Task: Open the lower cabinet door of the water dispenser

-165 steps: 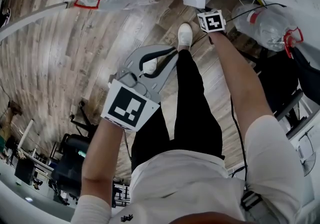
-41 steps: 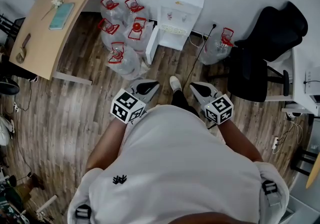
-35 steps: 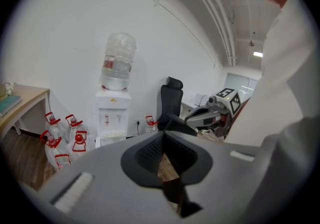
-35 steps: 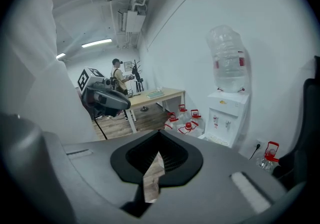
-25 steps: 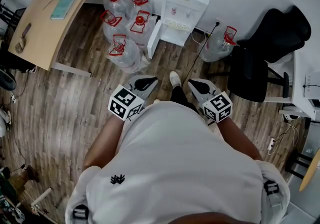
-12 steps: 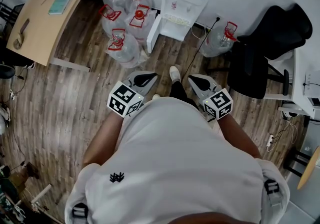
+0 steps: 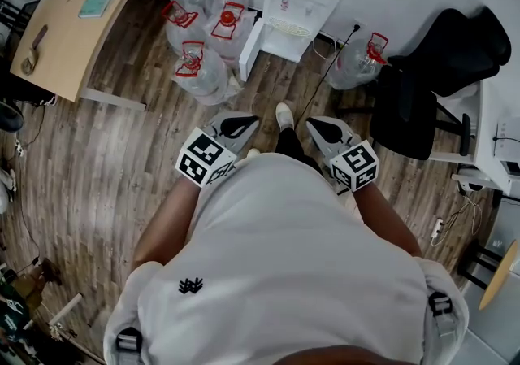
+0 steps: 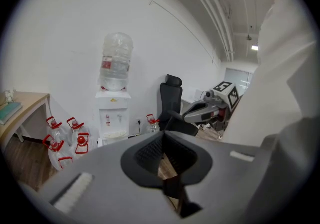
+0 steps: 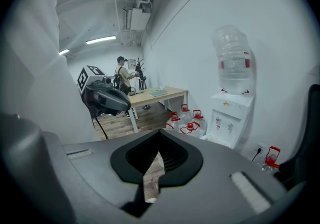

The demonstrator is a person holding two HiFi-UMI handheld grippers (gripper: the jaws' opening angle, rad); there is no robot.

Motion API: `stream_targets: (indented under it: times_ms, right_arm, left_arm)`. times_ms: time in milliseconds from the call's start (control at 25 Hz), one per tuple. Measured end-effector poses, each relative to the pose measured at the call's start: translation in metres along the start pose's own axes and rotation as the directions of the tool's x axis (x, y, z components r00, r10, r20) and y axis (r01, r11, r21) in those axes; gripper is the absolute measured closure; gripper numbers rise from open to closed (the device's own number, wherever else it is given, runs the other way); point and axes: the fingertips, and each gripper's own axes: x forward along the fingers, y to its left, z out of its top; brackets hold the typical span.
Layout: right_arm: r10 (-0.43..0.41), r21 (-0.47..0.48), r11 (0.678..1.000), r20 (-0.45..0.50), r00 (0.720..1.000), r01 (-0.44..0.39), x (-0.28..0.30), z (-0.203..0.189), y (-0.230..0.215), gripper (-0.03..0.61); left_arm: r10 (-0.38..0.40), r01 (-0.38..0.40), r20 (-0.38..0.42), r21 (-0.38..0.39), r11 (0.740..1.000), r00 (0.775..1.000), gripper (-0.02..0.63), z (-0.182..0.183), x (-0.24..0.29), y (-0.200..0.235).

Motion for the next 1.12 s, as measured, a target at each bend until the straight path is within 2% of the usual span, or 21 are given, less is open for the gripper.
stream_targets:
  times_ms: [1120]
  right_arm:
    - [0.028,-0.004,1.000,-0.018,0.999,-0.028,0.003,-0.006,0.009,0.578]
  left_arm:
    - [0.021,-0.021,-0.002,-0.038,0.999,1.000,0.557,-0.012,-0.004,-0.001]
